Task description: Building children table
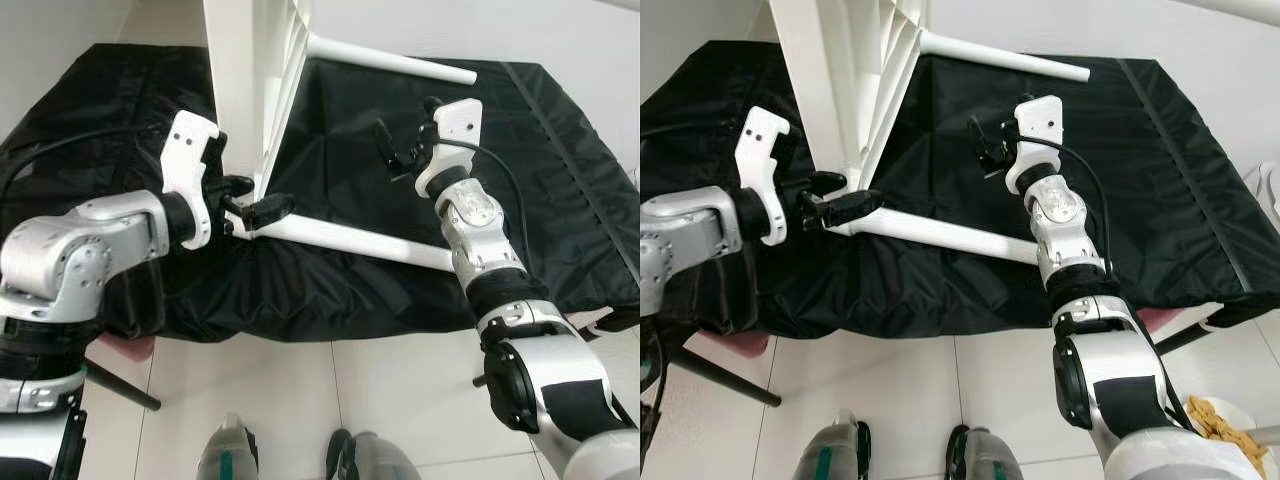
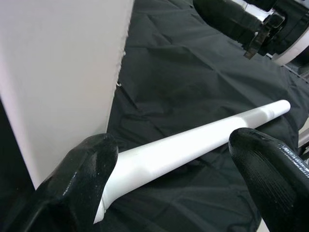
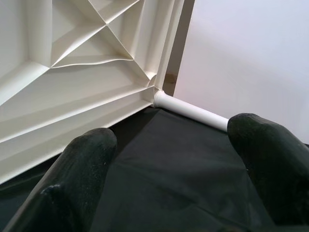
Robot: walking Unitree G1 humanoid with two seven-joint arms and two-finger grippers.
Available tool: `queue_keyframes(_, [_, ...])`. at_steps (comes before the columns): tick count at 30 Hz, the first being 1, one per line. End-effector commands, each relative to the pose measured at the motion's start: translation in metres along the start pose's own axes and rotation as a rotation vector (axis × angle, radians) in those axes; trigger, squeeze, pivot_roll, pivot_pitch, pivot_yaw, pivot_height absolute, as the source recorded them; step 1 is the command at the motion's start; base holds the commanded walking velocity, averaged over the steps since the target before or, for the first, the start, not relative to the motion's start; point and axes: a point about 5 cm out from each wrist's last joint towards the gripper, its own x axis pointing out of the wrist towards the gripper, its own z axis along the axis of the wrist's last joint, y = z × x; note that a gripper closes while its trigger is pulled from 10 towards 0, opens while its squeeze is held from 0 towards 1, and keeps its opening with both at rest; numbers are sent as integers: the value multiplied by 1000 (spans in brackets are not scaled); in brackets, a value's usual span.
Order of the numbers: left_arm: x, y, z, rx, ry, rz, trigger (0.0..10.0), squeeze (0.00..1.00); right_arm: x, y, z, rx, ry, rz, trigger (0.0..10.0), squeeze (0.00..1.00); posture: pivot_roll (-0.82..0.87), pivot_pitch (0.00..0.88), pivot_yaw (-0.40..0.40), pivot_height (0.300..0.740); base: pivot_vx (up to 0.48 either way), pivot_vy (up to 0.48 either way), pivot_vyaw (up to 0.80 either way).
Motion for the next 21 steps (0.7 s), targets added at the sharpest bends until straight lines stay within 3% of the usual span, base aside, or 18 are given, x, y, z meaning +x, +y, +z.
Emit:
queue_keyframes(1, [4, -3, -3, 4, 17, -38, 10000, 0, -2, -3, -2, -14, 3, -8, 10000, 0, 117, 134, -29, 740, 0, 0, 0])
queue_keyframes(8, [-10, -2, 0, -12, -33, -129, 10000, 0, -3, -6, -3, -21, 9, -12, 10000, 0, 127, 137, -36, 740, 0, 0, 0])
queue_keyframes(11, [-14, -4, 4, 20, -64, -168, 10000, 0, -1, -6, -1, -26, 8, -9, 10000, 0, 124, 133, -39, 740, 0, 0, 0])
queue_keyframes(21, [-22, -3, 1, 47, -100, -106, 10000, 0, -1, -9, -1, -32, 7, -9, 10000, 0, 123, 135, -46, 740, 0, 0, 0])
